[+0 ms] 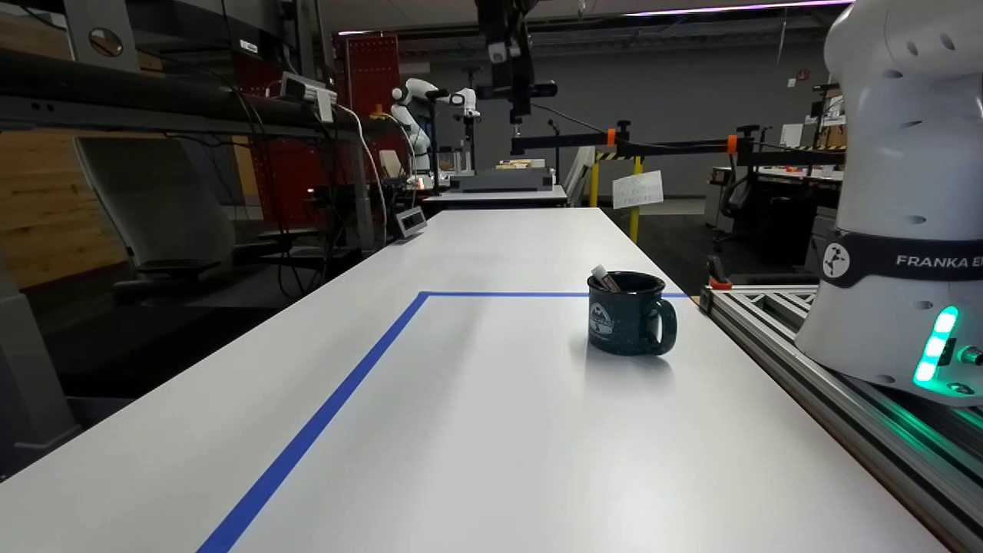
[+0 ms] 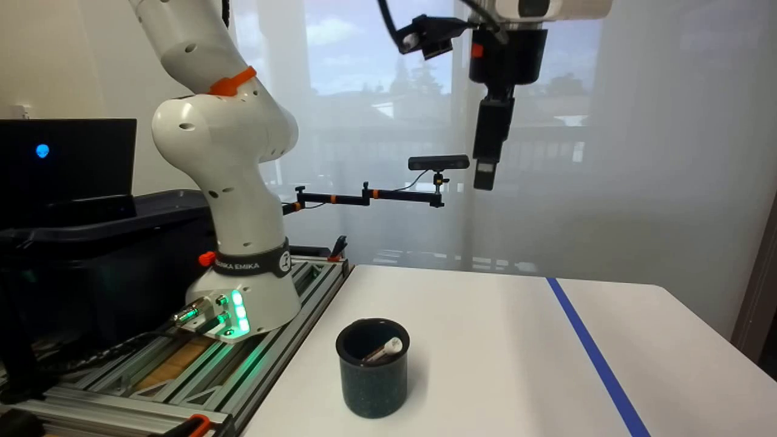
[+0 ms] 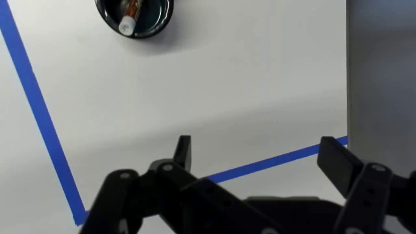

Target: Take the red marker out of the dark green mug.

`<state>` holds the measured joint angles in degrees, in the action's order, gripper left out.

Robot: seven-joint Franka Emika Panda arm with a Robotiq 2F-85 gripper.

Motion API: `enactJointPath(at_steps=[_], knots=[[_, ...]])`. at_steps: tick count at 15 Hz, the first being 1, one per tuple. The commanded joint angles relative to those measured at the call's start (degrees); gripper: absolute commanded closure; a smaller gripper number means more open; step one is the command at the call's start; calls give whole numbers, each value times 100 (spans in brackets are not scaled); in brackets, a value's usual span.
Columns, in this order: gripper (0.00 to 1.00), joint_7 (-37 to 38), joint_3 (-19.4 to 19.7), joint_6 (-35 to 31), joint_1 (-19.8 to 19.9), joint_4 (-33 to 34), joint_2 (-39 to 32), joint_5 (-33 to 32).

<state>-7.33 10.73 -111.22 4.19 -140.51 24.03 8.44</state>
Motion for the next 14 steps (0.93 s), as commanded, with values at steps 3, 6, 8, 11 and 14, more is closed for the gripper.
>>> enactJointPath(at_steps=[3,6,8,11,14], knots=[[0,205,105,12,314,-687,19,300],[0,168,182,17,411,-968,-94,369],[0,151,226,10,480,-1108,-207,355],[0,154,245,-33,590,-1232,-390,248],[0,229,211,-140,676,-1300,-562,127]])
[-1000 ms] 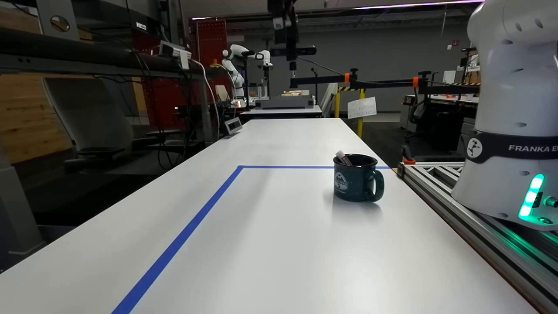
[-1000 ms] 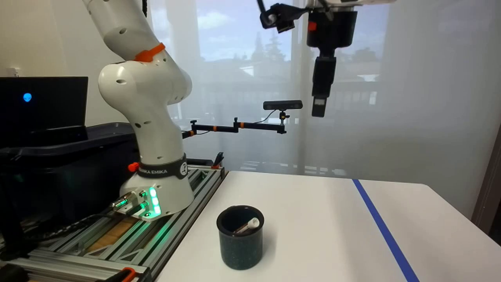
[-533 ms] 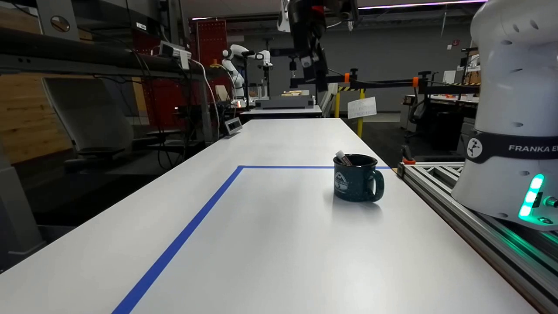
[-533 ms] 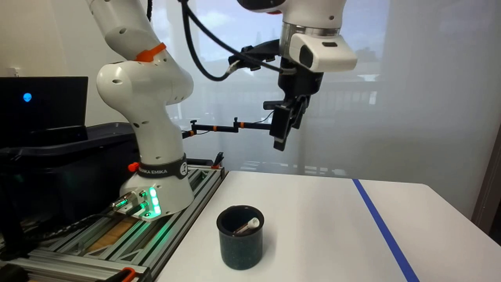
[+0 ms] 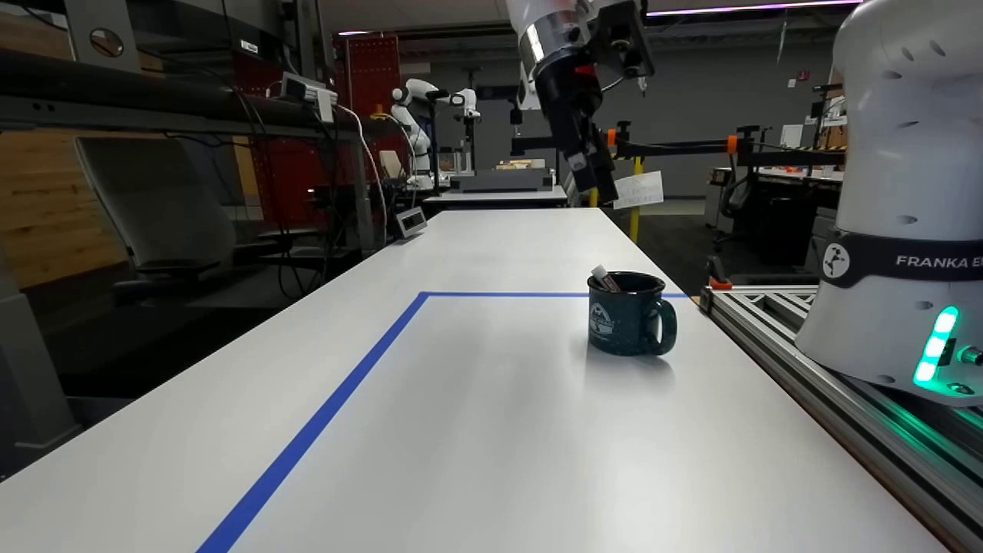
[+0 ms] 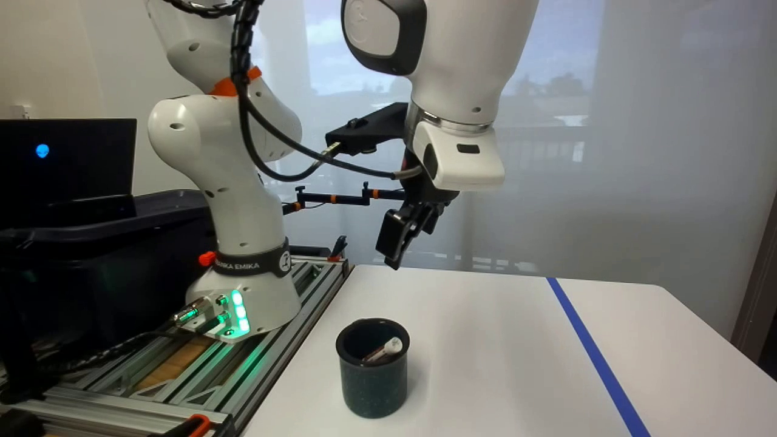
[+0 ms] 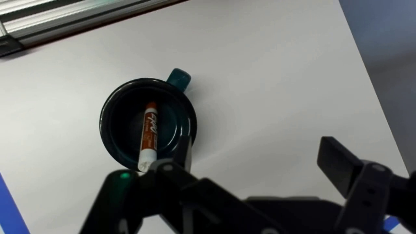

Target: Take the red marker out of the dark green mug.

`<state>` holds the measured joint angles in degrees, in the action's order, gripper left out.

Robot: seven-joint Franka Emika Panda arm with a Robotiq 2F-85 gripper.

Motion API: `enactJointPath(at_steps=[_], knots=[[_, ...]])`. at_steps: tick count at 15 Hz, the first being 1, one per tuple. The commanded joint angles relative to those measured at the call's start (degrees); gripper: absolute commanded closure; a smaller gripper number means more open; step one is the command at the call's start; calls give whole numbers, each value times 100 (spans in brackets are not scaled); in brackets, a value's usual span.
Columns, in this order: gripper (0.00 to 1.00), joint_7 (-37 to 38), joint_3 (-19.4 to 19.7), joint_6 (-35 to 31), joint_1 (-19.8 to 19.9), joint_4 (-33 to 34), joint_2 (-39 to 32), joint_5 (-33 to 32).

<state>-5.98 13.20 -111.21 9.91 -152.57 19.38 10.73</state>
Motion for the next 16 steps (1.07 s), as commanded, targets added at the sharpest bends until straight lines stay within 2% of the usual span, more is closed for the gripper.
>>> enactJointPath(at_steps=[1,9,14,15,16], knots=[[0,132,-52,-216,133,-122,-132,-165],[0,354,-93,-748,218,-209,-491,-613],[0,893,-166,-1704,264,-471,-617,-942],[0,578,-84,-1364,199,-284,-676,-741],[0,678,-105,-1513,207,-338,-699,-783]])
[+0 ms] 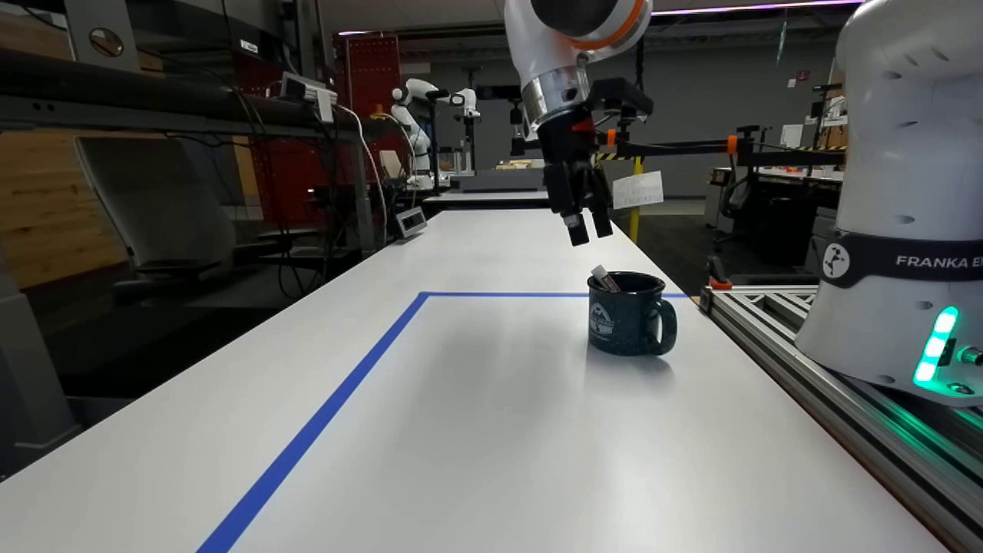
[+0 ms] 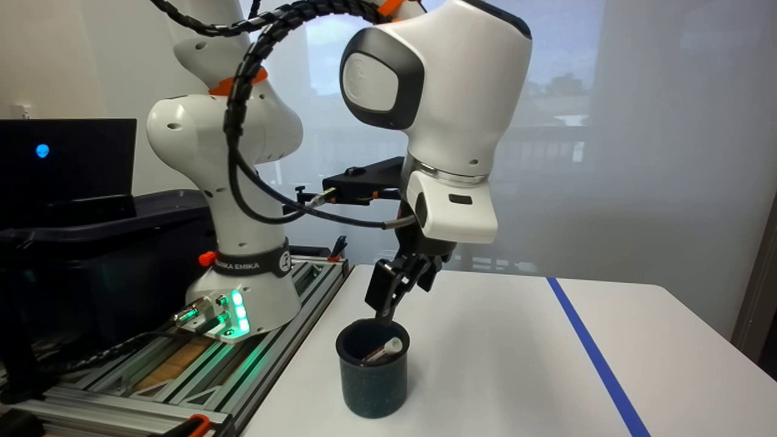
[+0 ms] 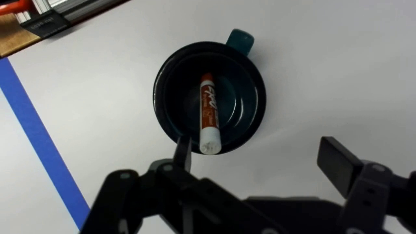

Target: Take the red marker out of the dark green mug.

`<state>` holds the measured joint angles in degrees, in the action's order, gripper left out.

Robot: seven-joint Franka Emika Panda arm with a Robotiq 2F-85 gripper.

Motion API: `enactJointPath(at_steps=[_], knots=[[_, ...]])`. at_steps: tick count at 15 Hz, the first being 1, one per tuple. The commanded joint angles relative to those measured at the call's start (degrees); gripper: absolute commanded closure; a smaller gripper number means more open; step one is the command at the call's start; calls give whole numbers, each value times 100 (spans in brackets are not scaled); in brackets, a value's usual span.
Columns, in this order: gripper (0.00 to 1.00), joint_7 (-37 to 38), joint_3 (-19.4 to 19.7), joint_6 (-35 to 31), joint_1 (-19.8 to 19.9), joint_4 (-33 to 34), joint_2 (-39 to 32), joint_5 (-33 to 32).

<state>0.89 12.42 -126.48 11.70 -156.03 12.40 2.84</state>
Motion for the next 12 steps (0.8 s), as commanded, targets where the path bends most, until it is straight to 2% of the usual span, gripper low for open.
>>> enactJointPath(at_steps=[1,12], knots=[[0,30,-40,-49,28,-23,-13,0],[0,-37,60,-203,109,-118,-240,-29]])
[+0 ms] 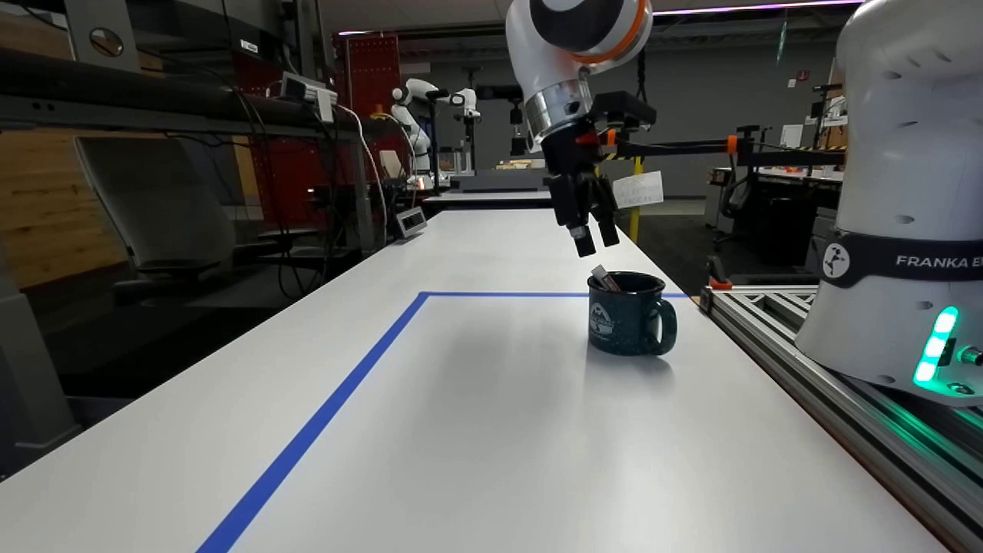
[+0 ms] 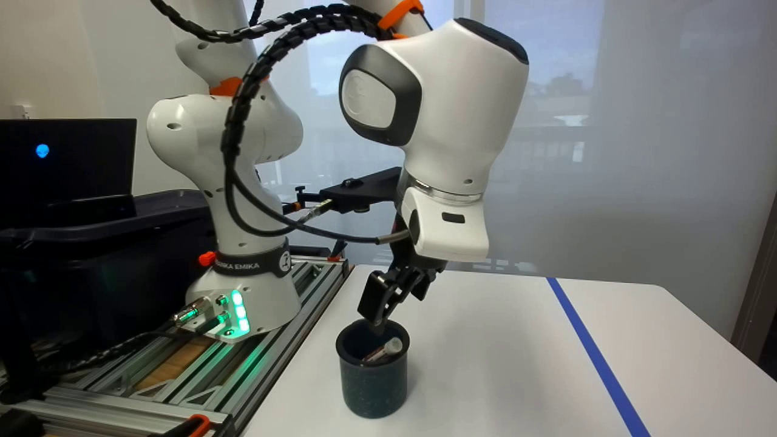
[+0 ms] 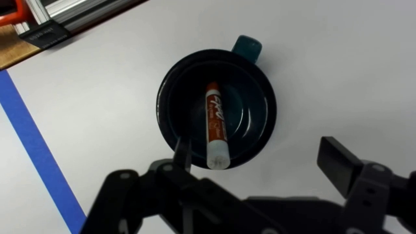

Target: Take the red marker out of the dark green mug.

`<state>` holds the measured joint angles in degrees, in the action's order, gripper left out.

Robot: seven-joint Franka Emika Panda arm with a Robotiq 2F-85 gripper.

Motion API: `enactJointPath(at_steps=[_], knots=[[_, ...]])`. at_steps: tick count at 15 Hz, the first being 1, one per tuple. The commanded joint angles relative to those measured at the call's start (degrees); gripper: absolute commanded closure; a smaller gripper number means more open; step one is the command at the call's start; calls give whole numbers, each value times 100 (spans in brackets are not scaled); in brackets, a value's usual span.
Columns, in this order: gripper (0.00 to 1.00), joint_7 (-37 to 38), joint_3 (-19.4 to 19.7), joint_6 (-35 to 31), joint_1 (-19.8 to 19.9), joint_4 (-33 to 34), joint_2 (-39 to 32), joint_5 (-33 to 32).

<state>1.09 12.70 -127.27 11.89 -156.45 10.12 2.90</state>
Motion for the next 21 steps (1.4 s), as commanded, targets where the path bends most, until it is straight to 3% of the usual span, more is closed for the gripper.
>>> enactJointPath(at_steps=[1,4,5,8,11,13,15,16,19,20,21], knots=[[0,-32,35,-144,106,-77,-35,-66],[0,-52,67,-300,152,-84,-132,-99],[22,-28,67,-376,170,-94,-158,-133],[42,-92,91,-595,197,-105,-282,-93],[52,-112,92,-736,188,-105,-405,-56],[47,-121,87,-798,176,-102,-477,-31],[55,-98,80,-824,172,-94,-533,-50],[71,-100,79,-832,170,-86,-562,-48],[94,-188,78,-727,156,-93,-411,20],[100,-190,74,-655,156,-99,-313,12],[94,-216,73,-573,160,-120,-168,3]])
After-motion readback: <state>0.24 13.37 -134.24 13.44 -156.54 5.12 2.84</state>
